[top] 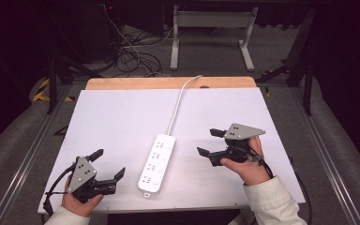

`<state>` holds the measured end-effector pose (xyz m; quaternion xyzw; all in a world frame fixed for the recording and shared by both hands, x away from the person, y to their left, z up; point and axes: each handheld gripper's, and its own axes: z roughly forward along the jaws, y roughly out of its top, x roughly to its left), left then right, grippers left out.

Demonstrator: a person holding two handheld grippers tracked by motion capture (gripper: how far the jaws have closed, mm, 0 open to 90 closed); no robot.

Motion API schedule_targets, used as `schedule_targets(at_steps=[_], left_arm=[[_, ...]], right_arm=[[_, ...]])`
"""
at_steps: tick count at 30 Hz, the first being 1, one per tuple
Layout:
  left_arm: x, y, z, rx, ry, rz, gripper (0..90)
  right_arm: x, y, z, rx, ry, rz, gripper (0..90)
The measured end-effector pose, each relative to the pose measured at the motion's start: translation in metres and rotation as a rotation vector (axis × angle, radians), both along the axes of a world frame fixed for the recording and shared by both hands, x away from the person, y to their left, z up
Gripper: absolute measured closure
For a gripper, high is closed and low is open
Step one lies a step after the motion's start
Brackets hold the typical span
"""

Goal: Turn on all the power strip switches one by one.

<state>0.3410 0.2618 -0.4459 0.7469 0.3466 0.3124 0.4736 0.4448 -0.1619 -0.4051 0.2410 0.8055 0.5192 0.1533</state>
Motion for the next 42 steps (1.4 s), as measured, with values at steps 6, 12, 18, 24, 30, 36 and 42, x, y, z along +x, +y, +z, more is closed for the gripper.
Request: schedule_targets(at_steps=[6,12,18,24,30,36,42], left_arm=[[0.0,0.001,0.0,0.008,-0.006,0.002,9.3],[0.0,0.001,0.0,0.01,-0.006,0.001,9.3],[0.001,0.001,0.0,0.01,0.0,0.001,9.3],[0.001,0.0,-0.001,0.01,0.006,0.001,9.3],[0.002,0.0,-0.001,0.007,0.013,0.003,9.3],[0.002,0.001,-0.002,0.01,0.01,0.005,9.3],[0.004,0.002,-0.002,-0.002,0.021,0.0,9.3]], right_arm=[[-0.002,-0.017,-0.01,0.001,0.009,-0.004,20.6],[-0.006,-0.034,-0.02,0.012,0.006,-0.018,21.2],[-0.011,-0.048,-0.034,0.028,0.017,-0.036,21.8],[-0.013,-0.065,-0.047,0.036,0.055,-0.074,22.0],[-0.014,-0.075,-0.058,0.027,0.095,-0.094,21.5],[-0.019,-0.08,-0.072,0.014,0.123,-0.107,21.5],[-0.025,-0.079,-0.082,0.001,0.125,-0.107,21.8]])
